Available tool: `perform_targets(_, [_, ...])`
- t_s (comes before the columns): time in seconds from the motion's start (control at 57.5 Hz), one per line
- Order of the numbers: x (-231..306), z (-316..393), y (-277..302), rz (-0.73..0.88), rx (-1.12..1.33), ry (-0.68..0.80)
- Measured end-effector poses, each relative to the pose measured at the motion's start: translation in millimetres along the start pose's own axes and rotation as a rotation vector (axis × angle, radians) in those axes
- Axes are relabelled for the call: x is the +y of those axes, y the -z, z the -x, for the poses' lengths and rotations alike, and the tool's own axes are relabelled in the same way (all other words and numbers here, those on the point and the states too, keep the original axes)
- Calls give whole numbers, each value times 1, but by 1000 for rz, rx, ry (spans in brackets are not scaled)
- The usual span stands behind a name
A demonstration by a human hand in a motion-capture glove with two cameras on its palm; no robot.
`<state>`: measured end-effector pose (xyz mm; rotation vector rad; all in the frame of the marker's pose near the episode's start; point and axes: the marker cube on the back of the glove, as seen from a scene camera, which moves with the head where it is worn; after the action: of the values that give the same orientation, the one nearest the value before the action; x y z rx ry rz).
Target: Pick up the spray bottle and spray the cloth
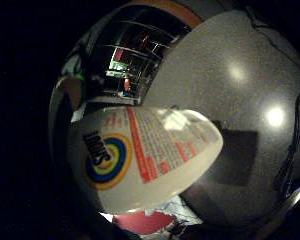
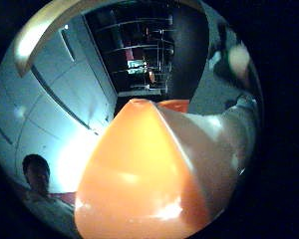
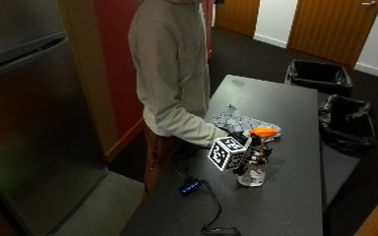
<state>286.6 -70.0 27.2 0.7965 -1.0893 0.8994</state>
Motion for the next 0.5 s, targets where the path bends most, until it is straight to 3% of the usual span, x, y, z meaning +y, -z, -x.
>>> perform_targets(0.33, [-11,13,-31,99,107,93])
perform_targets(0.504, [22,38,-53,338,288,198])
